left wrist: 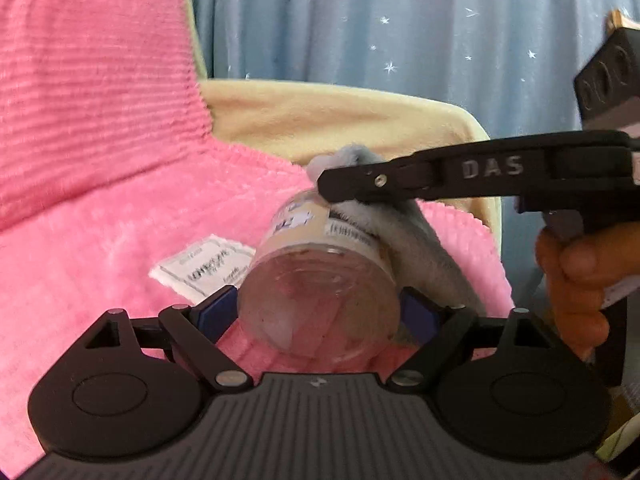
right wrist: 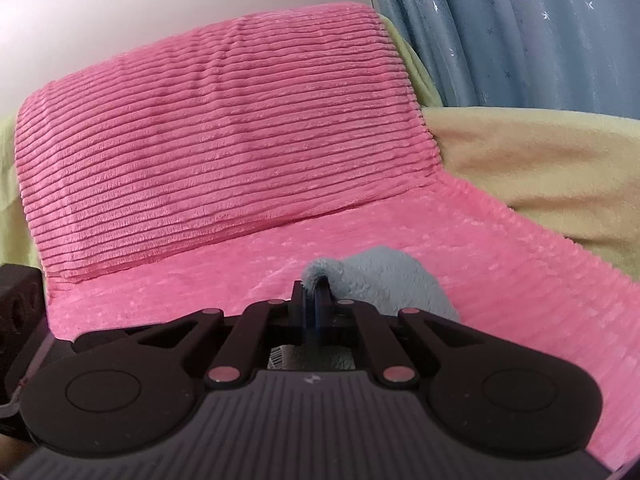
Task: Clean container
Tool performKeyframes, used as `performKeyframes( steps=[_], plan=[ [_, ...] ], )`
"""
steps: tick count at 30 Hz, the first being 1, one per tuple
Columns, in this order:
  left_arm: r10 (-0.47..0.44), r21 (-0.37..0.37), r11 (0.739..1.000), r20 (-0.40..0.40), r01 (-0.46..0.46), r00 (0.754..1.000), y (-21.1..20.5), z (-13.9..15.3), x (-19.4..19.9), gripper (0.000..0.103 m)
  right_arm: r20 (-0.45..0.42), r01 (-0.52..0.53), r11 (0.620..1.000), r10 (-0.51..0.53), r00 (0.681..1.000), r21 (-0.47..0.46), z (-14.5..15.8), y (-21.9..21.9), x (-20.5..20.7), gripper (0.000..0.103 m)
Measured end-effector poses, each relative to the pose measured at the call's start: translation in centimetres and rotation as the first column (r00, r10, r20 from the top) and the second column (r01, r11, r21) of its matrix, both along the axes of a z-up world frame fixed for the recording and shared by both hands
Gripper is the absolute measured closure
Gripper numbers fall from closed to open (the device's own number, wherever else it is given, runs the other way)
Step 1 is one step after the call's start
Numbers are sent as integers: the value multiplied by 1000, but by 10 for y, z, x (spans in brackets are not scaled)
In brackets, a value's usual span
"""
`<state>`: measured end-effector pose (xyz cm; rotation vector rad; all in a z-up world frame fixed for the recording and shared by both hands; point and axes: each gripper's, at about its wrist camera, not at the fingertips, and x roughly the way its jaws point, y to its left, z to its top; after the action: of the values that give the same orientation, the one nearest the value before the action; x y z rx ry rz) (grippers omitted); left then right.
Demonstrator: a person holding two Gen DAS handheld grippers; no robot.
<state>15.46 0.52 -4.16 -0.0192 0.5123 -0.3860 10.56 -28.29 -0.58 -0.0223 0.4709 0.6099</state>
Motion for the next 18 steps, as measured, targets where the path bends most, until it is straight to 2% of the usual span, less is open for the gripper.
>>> performKeyframes(
  steps=[4,8,11,16,18],
  plan=[
    [-4,27,1000,5,4,1000,1,0,-3,17,1,-2,1000,2,1000,0,0,1,0,101],
    [-24,140,990,45,17,999,-11,0,-11,17,2,-3,1000,3,1000,0,0,2,0,100],
    [-31,185,983,57,20,998,-16,0,-15,18,3,-4,1000,4,1000,1,0,2,0,101],
    [-39,226,974,73,22,997,-23,0,-15,18,4,-6,1000,6,1000,1,0,3,0,102],
    [-34,213,977,69,19,997,-23,1,-14,18,4,-7,1000,7,1000,1,0,4,0,102]
  ],
)
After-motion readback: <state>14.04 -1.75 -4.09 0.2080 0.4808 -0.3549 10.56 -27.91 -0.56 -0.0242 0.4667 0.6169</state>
